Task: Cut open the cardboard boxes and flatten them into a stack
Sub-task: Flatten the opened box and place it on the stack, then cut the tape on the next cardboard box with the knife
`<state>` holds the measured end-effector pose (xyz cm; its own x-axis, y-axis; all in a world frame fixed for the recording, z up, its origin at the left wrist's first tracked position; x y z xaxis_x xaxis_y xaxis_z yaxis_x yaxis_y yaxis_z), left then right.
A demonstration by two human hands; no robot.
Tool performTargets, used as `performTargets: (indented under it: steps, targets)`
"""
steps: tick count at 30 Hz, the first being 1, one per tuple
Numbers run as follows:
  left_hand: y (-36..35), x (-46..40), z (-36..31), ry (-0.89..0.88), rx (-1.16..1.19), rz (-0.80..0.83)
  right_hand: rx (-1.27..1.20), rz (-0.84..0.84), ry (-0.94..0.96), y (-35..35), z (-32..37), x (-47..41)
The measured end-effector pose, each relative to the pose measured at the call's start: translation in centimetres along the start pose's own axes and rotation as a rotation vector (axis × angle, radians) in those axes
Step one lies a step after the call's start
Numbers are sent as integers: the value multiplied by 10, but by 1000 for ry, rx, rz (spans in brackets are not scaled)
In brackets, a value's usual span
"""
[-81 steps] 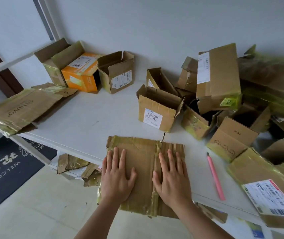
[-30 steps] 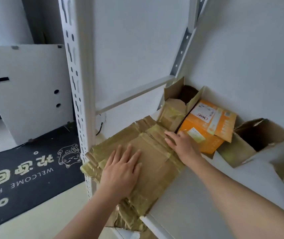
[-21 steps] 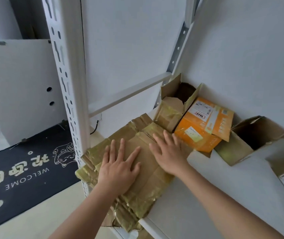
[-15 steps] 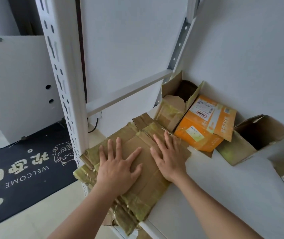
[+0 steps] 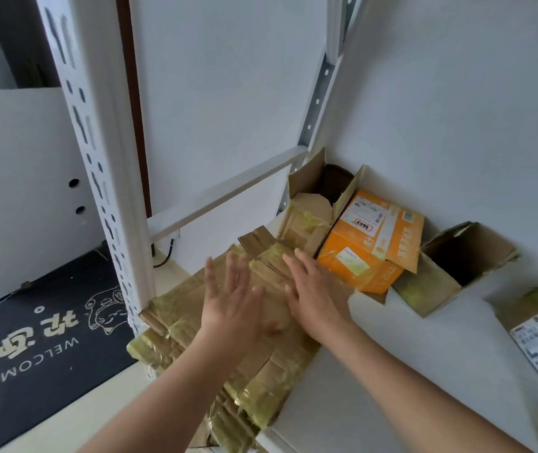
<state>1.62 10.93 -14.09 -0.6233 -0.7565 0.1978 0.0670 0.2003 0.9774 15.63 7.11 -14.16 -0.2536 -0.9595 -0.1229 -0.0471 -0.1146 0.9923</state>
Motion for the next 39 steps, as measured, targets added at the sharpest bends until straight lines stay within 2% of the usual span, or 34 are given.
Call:
performTargets:
  steps: [3, 4, 5, 7, 11, 13, 18, 22, 28, 31, 33, 36, 37, 39]
  targets:
    - [1, -15, -6, -70, 92, -33, 64, -453, -3, 44, -7, -17]
    - [-7, -20, -2, -79, 92, -1, 80, -528, -38, 55, -15, -27]
    - [-17, -25, 4, -74, 108, 49, 100, -535, -82, 63, -24, -38]
    - [-34, -31, 16, -43, 199, 128, 110, -417, -187, 73, -43, -61]
    - [-45, -34, 20, -62, 255, 97, -37, -112, -325, 64, -71, -90]
    - [-46, -34, 20, -64, 257, 73, -138, -83, -305, 54, -78, -96]
    - [-47, -33, 21, -62, 213, 64, -224, -291, -274, 45, -77, -91]
    - [-44, -30, 18, -40, 155, 61, -298, -474, -277, 64, -73, -77]
    - [-33, -11, 3, 21, -17, -45, -552, -732, -294, 126, -69, -13]
    - [-20, 0, -4, 60, -29, -108, -791, -733, -325, 147, -74, 51]
    - [-7, 11, -17, 7, 187, -199, -959, -699, -390, 148, -83, 104]
    - [19, 44, -51, -18, 1060, -306, -1189, -652, -524, 129, -99, 191]
    - [24, 58, -65, -7, 1325, -287, -1228, -614, -577, 118, -105, 221]
    - [23, 86, -96, 50, 1641, -119, -1250, -528, -689, 98, -114, 276]
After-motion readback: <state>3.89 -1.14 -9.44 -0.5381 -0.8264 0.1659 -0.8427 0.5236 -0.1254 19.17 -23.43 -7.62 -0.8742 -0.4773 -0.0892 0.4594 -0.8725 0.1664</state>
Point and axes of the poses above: each hand's wrist, its own x-axis away from the middle knuckle, its own y-axis out of the back of the hand, z = x × y, the point moved 3 cm from there along -x, towards the middle knuckle, and after that the axes turned 7 degrees about x, right-handed, at the moved point
